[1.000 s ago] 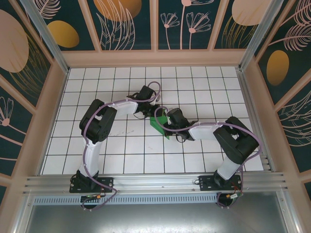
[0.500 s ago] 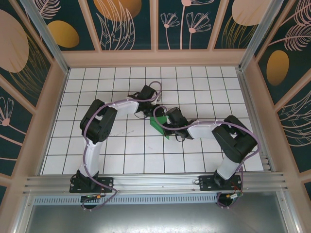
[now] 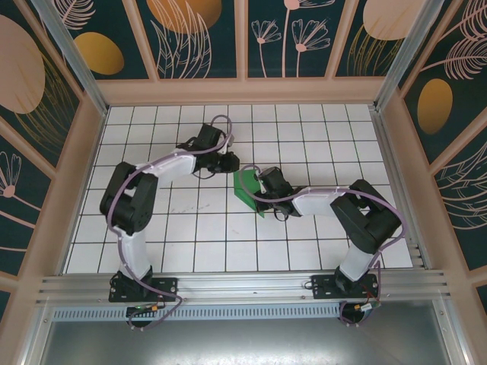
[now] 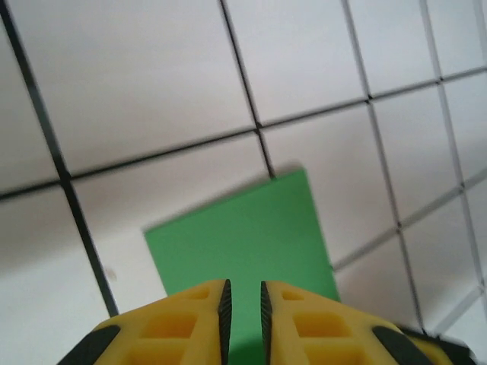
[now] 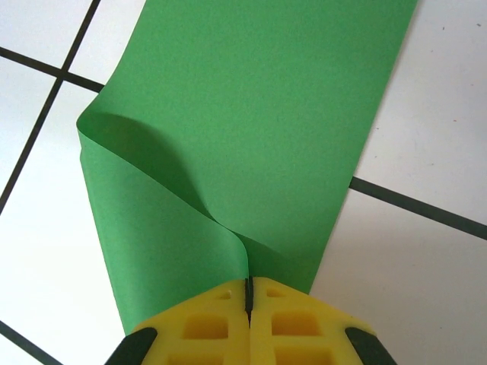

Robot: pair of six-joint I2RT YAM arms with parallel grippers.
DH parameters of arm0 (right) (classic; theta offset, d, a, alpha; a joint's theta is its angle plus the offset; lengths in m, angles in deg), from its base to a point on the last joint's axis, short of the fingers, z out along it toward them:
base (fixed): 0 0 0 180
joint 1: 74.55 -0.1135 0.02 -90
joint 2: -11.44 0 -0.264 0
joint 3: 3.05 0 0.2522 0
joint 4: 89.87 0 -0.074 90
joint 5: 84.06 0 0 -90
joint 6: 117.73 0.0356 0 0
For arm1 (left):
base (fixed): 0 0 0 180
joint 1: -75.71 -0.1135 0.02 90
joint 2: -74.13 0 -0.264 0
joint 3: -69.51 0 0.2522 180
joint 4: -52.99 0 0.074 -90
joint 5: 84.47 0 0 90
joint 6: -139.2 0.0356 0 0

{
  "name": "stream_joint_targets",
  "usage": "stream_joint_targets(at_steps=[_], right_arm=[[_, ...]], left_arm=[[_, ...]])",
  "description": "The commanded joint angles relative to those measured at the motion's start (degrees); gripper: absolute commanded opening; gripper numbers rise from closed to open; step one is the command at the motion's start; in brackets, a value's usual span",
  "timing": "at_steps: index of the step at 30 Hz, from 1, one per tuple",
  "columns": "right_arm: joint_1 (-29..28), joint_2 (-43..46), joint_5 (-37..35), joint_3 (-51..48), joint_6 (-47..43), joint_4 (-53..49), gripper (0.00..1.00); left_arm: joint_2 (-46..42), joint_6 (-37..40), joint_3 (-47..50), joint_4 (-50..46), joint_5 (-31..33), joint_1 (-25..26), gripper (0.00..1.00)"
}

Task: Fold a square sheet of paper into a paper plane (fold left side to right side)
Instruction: Third fold the triangle at the center of the table.

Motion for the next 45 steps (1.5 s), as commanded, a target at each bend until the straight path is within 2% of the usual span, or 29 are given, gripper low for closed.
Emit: stream_joint_targets(at_steps=[1, 4, 9, 19, 35, 36, 45], right_arm=[[-0.3, -3.1, 1.5, 0.2, -0.9, -4.9, 0.0], [-0.4, -3.4, 1.5, 0.3, -1.0, -5.3, 0.0], [-0.3, -3.3, 1.2, 0.2, -1.1, -5.7, 0.0], [-0.5, -3.4, 1.3, 0.3, -1.2, -5.9, 0.0], [0.3, -3.1, 1.7, 3.1, -1.8, -6.8, 0.0], [0.6, -2.7, 1.8, 4.1, -1.9, -7.1, 0.01], [4.6, 4.1, 3.9, 8.8, -2.6, -11.1, 0.34]], left_arm=[[-3.2, -2.0, 7.3, 8.5, -9.4, 1.3, 0.2], [-3.1, -3.1, 10.5, 11.8, -12.4, 3.3, 0.2], [-0.8, -5.2, 12.9, 14.3, -11.4, 5.7, 0.2], [0.6, -7.2, 16.3, 17.0, -8.3, 5.9, 0.2], [0.9, -6.9, 19.8, 14.4, -3.5, 5.9, 0.19], [1.1, -6.9, 19.8, 14.1, -3.0, 5.9, 0.19], [3.4, -7.9, 19.9, 14.0, -1.8, 6.0, 0.18]])
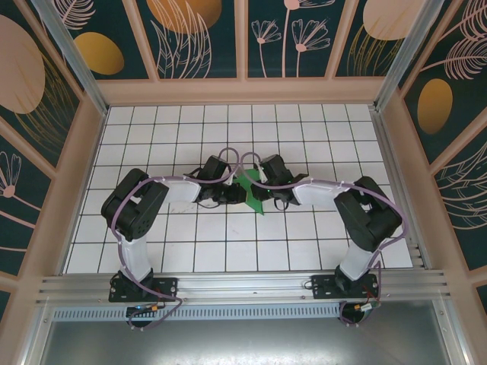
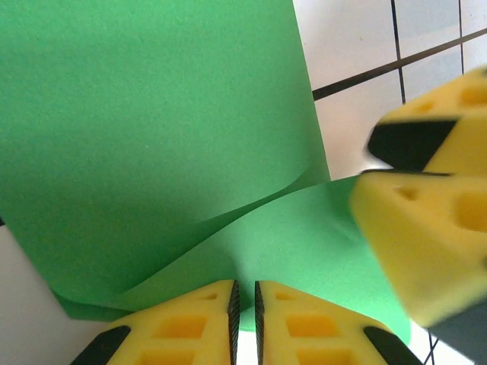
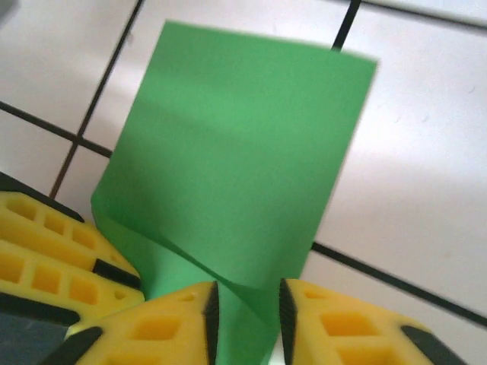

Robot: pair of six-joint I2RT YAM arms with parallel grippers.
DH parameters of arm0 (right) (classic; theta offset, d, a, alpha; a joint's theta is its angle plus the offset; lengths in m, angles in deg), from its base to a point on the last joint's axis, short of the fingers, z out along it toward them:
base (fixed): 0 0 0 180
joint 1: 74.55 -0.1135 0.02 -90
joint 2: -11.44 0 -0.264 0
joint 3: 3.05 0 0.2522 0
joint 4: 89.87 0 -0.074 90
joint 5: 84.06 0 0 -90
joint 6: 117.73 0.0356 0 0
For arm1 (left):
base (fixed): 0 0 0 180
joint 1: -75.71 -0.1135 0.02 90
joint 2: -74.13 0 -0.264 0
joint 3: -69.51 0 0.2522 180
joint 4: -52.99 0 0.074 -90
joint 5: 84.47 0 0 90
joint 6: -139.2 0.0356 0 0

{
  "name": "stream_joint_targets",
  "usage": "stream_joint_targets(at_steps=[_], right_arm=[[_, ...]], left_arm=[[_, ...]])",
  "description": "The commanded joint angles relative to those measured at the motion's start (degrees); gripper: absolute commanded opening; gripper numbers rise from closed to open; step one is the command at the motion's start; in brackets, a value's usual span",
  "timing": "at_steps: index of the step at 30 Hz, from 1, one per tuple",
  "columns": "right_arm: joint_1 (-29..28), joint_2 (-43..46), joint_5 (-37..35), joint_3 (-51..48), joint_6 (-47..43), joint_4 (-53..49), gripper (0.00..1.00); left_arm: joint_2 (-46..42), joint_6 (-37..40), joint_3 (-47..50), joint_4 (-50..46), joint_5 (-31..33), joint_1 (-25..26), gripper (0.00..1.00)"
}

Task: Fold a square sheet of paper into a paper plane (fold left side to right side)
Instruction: Third fold the triangle at the center of the table.

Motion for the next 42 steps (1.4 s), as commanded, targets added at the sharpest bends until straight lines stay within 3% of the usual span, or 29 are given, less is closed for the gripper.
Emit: stream_joint_targets(at_steps=[1, 4, 8, 12, 23, 42], right_arm=[[0.9, 4.9, 1.8, 0.8, 0.2, -3.7, 0.35], [1.0, 8.5, 6.4, -1.7, 1.7, -4.3, 0.34], [0.8, 13.4, 17.7, -7.3, 5.7, -0.9, 0.2], [0.1, 13.5, 24.7, -10.1, 8.7, 1.2, 0.13], [-0.9, 3.5, 23.5, -5.6, 7.3, -0.4, 0.11], [-0.7, 0.4, 17.8, -5.2, 6.4, -3.9, 0.11]], left_arm=[[3.5, -0.3, 1.7, -2.5, 5.0, -0.2, 0.18], [3.3, -0.3, 1.6, -2.5, 5.1, -0.1, 0.18], [3.0, -0.1, 1.4, -3.1, 5.3, -0.1, 0.18], [2.8, -0.1, 1.1, -3.1, 5.3, -0.1, 0.18], [2.8, -0.2, 1.0, -3.4, 5.4, 0.0, 0.18], [2.9, 0.2, 0.9, -4.0, 5.6, 0.0, 0.18]])
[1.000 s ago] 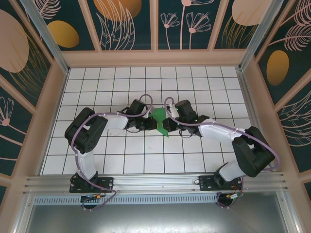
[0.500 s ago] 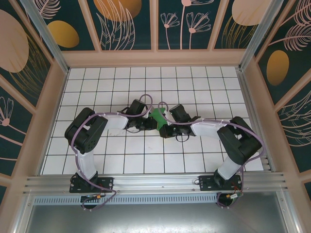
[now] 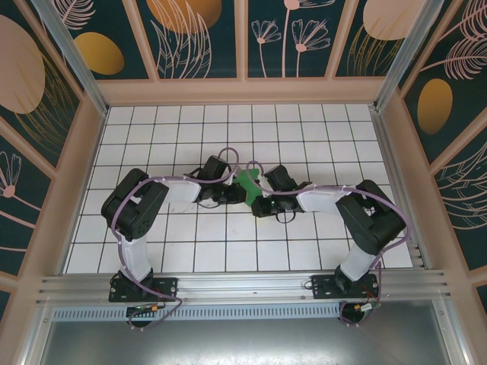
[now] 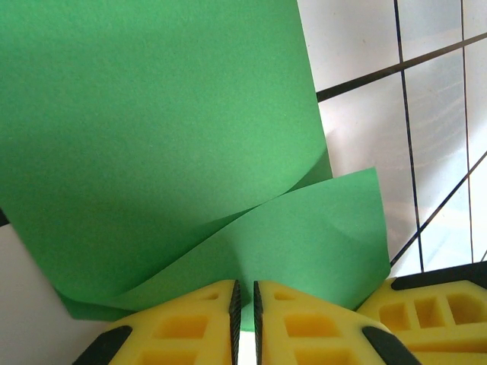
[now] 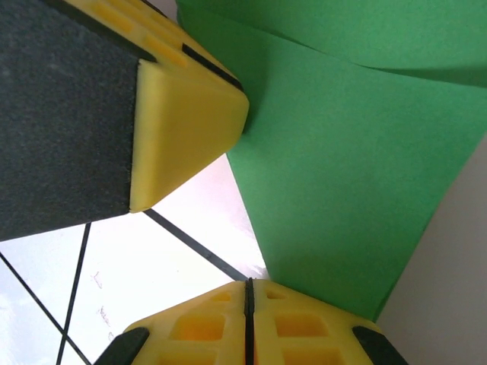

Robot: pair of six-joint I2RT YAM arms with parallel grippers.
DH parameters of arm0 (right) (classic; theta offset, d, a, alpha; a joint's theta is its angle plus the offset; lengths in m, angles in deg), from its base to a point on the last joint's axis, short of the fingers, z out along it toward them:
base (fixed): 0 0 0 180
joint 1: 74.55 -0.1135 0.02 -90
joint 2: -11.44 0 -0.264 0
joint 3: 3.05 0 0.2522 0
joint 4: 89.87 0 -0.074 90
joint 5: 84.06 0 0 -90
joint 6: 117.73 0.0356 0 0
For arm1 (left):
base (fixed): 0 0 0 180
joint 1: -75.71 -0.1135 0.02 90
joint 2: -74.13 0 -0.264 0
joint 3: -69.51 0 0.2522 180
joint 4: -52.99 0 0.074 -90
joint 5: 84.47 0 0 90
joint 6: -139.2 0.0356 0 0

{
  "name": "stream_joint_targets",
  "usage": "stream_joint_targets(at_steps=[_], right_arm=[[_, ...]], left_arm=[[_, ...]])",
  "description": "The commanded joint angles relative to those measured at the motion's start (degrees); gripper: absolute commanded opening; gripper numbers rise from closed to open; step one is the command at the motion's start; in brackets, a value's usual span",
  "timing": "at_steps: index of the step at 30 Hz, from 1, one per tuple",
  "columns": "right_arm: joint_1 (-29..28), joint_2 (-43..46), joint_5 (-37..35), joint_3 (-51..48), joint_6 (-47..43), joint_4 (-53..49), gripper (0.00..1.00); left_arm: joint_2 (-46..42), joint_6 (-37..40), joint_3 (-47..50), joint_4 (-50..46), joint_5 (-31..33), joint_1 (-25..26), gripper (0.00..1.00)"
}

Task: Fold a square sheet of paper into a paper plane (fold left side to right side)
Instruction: Third fold the triangle at the center of the table.

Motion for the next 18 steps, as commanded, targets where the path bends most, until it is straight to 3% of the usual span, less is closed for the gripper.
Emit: stream_joint_targets(at_steps=[1, 18], right_arm=[[-0.2, -0.9, -1.7, 1.2, -1.0, -2.0, 0.11], [0.8, -1.1, 0.4, -1.9, 0.5, -0.6, 0.08]], left_arm=[[2.8, 0.6, 0.8, -4.1, 5.4, 0.0, 0.18], [2.8, 0.9, 0.3, -4.8, 5.8, 0.0, 0.18]])
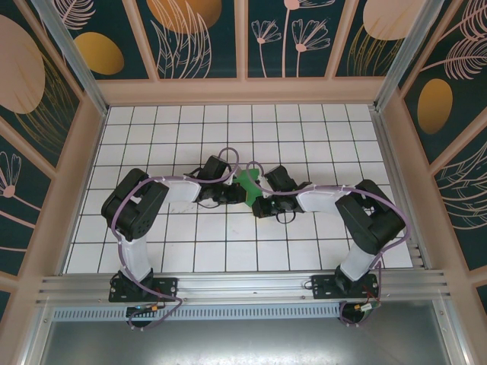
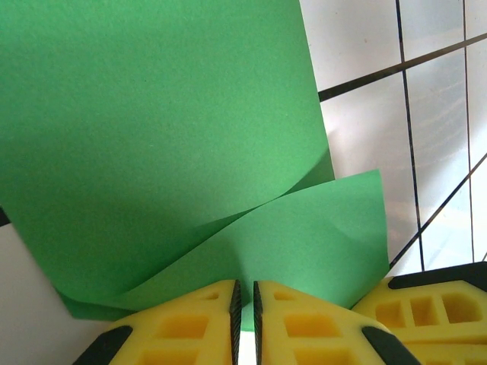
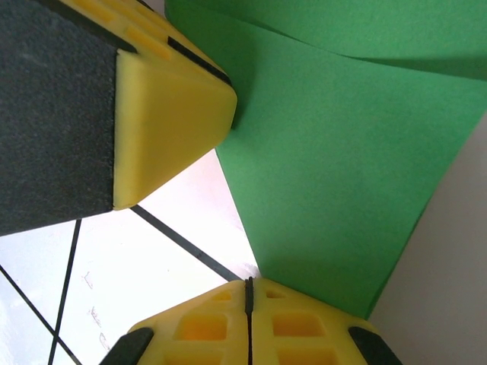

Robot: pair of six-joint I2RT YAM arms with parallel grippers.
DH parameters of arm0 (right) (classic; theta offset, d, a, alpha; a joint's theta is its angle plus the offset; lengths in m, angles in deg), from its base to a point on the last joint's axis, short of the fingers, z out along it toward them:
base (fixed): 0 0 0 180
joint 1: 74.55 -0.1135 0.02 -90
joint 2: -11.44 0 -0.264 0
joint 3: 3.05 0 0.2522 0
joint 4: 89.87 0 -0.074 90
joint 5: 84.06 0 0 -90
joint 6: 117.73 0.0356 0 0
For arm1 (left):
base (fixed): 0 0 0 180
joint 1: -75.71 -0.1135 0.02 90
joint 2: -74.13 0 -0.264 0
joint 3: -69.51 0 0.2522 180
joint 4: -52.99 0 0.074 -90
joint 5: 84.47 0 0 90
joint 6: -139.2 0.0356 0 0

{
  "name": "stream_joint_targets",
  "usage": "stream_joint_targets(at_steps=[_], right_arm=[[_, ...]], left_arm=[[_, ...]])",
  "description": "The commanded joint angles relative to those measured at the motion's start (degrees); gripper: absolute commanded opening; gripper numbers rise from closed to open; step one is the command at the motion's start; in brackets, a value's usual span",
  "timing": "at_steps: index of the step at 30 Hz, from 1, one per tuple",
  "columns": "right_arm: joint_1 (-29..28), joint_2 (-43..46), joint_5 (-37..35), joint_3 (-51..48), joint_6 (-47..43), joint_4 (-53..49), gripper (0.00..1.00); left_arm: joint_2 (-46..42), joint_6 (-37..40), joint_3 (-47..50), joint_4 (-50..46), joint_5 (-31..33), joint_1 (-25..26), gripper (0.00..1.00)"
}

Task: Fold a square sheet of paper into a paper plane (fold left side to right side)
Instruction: Third fold the triangle at the center of the table.

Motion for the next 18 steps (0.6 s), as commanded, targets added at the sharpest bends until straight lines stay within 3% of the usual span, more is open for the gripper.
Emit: stream_joint_targets(at_steps=[1, 18], right_arm=[[0.9, -0.8, 1.0, -2.0, 0.7, -0.4, 0.08], [3.6, 3.5, 6.6, -10.4, 4.0, 1.9, 0.02]], left_arm=[[2.8, 0.9, 0.5, -4.4, 5.6, 0.0, 0.18], [4.1, 0.7, 0.2, -4.3, 6.5, 0.0, 0.17]])
